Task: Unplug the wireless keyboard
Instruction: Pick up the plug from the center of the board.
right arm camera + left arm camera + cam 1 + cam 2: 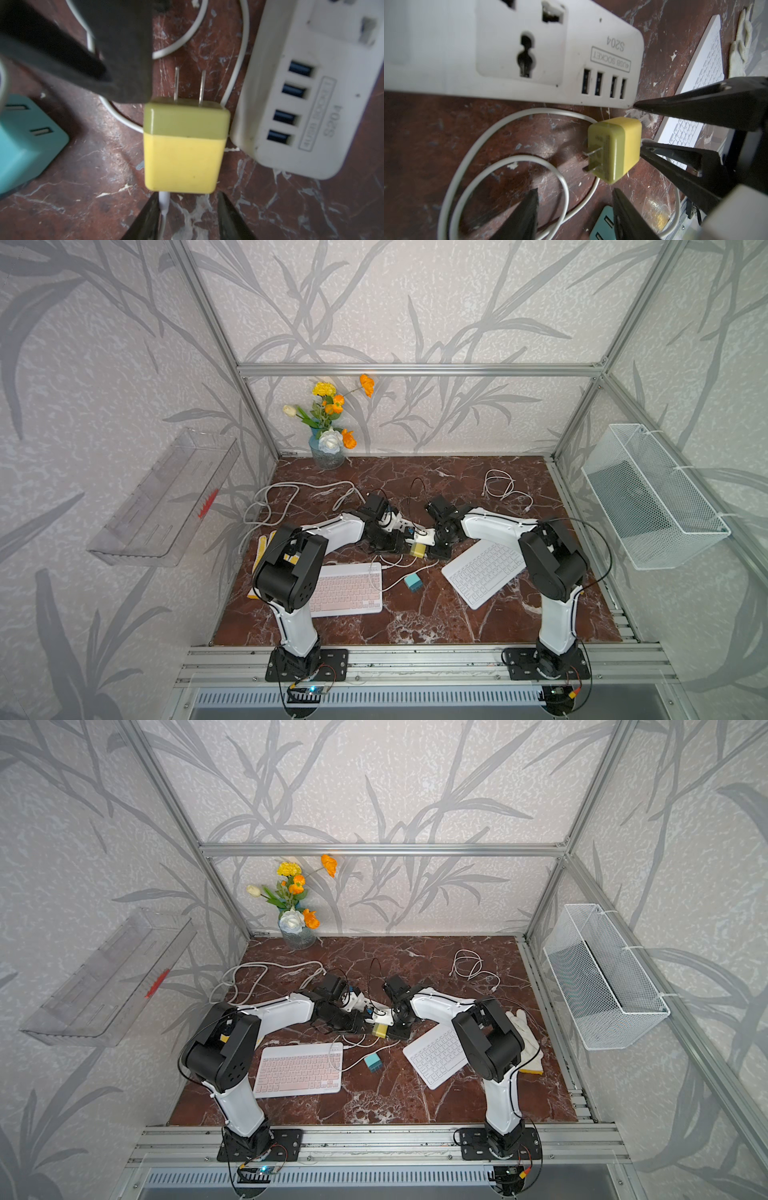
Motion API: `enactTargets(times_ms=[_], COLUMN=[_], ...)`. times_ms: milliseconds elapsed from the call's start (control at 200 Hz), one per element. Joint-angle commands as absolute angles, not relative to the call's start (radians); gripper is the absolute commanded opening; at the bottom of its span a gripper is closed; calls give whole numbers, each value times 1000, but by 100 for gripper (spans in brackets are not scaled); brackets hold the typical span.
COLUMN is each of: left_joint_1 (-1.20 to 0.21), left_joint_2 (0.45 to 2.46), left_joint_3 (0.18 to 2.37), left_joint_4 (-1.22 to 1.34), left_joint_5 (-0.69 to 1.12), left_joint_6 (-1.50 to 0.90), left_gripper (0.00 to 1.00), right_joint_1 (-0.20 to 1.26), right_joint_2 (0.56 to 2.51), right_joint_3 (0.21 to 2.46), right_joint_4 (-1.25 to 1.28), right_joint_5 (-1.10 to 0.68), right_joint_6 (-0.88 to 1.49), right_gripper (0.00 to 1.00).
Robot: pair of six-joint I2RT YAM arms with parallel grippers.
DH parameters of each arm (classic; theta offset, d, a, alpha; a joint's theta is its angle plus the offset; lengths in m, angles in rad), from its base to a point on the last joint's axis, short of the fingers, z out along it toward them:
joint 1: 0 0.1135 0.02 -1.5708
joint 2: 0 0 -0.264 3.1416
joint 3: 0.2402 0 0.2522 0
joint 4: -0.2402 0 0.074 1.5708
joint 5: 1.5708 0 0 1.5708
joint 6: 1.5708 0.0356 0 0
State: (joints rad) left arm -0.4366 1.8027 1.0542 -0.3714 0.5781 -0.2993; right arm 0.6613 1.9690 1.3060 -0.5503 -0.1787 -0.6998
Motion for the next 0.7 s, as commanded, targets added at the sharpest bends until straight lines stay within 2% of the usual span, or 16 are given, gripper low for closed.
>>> enactTargets(times_ms=[0,175,385,465,610,695], left_joint_1=[-443,-443,-434,-428,-423,-414], left_joint_2=[1816,1811,1791,1786,1776,1761], left_joint_3=[1065,1060,1042,1034,1034,1034], left_joint_4=[-358,-342,-347,-346,-353,-356], left_joint_5=[602,625,621,621,621,627], left_joint_6=[-304,-321,-331,-333,-336,-346], left_gripper=[57,57,58,58,58,58], right_joint_1=[673,688,720,722,722,723], right_joint_2=[1999,2023,2052,2063,2050,2011], right_joint_3=[1333,1370,1405,1416,1408,1378], right_joint_4=[-555,-600,-642,-651,-635,-588], right_joint_5=[-184,-209,-235,-228,-222,-222], right_joint_6=[-693,-687,-687,-682,-675,-673], right_gripper=[42,33,36,32,16,13])
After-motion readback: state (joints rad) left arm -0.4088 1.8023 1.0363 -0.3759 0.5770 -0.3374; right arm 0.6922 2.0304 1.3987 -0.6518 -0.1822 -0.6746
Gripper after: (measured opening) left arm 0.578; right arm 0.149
